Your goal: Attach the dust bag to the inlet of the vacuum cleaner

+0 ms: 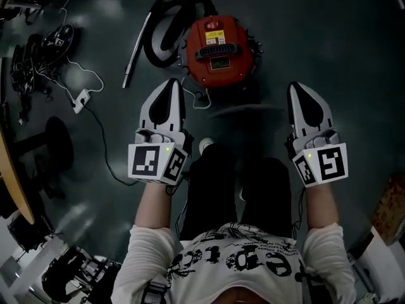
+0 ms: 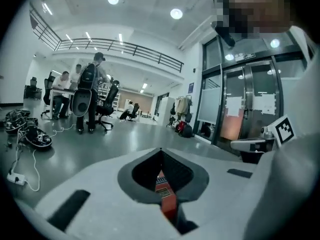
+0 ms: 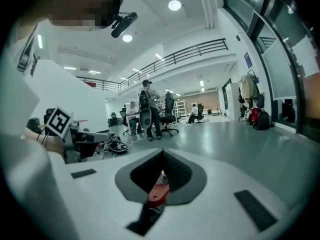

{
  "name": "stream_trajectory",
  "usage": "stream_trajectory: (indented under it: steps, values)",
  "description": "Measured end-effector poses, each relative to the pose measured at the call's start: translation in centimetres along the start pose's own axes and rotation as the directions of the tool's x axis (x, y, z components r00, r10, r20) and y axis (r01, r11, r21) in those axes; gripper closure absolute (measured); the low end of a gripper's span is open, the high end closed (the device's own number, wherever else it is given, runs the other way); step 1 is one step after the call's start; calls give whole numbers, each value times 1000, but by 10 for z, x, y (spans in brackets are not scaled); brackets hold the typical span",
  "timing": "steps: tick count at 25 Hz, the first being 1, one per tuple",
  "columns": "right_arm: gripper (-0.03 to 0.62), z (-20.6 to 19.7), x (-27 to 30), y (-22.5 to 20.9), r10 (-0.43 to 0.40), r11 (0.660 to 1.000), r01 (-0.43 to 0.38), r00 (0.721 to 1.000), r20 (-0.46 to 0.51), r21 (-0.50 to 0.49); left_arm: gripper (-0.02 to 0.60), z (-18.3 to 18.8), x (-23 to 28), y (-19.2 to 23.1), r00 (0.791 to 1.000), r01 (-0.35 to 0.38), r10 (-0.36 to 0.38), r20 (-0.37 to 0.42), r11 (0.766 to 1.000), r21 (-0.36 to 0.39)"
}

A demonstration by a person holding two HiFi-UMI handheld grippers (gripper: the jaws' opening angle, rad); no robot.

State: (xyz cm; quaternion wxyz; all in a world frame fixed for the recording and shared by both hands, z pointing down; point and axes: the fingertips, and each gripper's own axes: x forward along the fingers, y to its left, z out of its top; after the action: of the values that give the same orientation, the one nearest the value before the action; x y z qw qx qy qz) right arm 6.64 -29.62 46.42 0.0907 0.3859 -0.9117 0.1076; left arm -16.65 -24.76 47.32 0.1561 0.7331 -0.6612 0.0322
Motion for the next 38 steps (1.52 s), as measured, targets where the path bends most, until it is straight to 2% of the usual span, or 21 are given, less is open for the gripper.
stream_trajectory:
  steps: [6,10,12,15,16,18,20,23,30,35,38]
  values:
    - [594,144,-37,20,27,997,-25,999,36,-70,579,109,-54,-40,997,-56,51,-61,994,-93]
    - [594,230,-69,25,-40,990,47,998,56,-130,578,188,-96,-69,995,-82,79,-69,995,-53]
    - [594,264,-88,30,-73,985,82,995,65,-152,578,220,-114,-84,996,-75,71,-60,995,-67]
    - [594,314,-116,42,-88,992,96,992,86,-85,579,261,-139,-97,998,-55,51,-33,988,-145]
    - [594,330,-126,46,-92,993,98,990,103,-61,579,275,-147,-100,998,-56,53,-22,987,-150]
    - [594,354,-144,51,-106,993,112,985,139,-30,579,300,-162,-106,998,-69,69,-4,991,-114]
    - [594,364,-158,54,-109,993,114,982,152,-27,580,317,-175,-115,997,-78,79,10,995,-62]
    - [594,369,-171,64,-87,992,100,984,159,-81,579,332,-188,-125,995,-78,78,55,997,-3]
    - [594,364,-177,94,-20,985,45,988,152,-164,579,349,-203,-129,989,-96,91,119,994,41]
    - [594,367,-176,101,-2,981,33,987,158,-193,578,361,-205,-130,984,-96,84,155,992,76]
    - [594,371,-180,103,-6,974,43,987,163,-221,579,366,-205,-132,984,-86,61,167,986,144]
